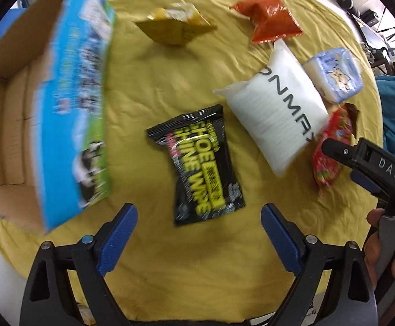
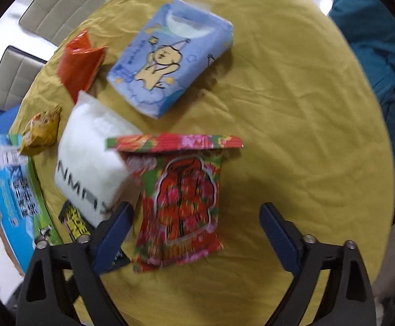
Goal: Organize snacks
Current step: 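Grasp the black wipe pack with the left tool while the right grasps the red floral pack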
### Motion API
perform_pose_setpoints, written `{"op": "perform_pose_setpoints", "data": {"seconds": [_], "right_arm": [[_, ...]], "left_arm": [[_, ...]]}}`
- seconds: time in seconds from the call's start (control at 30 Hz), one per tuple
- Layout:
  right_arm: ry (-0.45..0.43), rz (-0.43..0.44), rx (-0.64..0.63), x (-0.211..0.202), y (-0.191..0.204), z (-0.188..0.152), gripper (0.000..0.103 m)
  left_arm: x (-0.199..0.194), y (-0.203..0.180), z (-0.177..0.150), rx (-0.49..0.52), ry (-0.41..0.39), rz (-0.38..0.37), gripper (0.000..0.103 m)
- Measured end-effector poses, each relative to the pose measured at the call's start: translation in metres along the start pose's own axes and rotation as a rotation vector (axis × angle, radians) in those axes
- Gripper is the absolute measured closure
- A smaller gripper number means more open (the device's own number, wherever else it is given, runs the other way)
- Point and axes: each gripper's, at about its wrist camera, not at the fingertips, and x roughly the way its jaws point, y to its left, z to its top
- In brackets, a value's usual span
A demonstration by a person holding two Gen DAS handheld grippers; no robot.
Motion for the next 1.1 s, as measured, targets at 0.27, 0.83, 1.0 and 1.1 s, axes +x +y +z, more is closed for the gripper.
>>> {"op": "perform_pose_setpoints", "data": {"seconds": [0.27, 0.83, 1.0, 1.1], "right_arm": [[0.084, -0.106, -0.05, 0.013, -0.011, 0.006, 0.054], [0.076, -0.252, -0.092, 0.01, -0.033, -0.031, 0.058], [0.047, -0.239, -0.138, 0.005, -0.033, -0.049, 0.058], [0.027, -0.212, -0.174, -0.007, -0.022, -0.07, 0.058]], "left_arm": [[0.052, -0.007, 0.026, -0.035, 0.069, -0.017, 0.01], [0.074, -0.022, -0.002, 0.027, 0.045, 0.035, 0.052], [0.059, -0.022, -0.038, 0.052, 0.003, 0.049, 0.053], [0.041, -0.02, -0.056, 0.064, -0.034, 0.037, 0.053]]}}
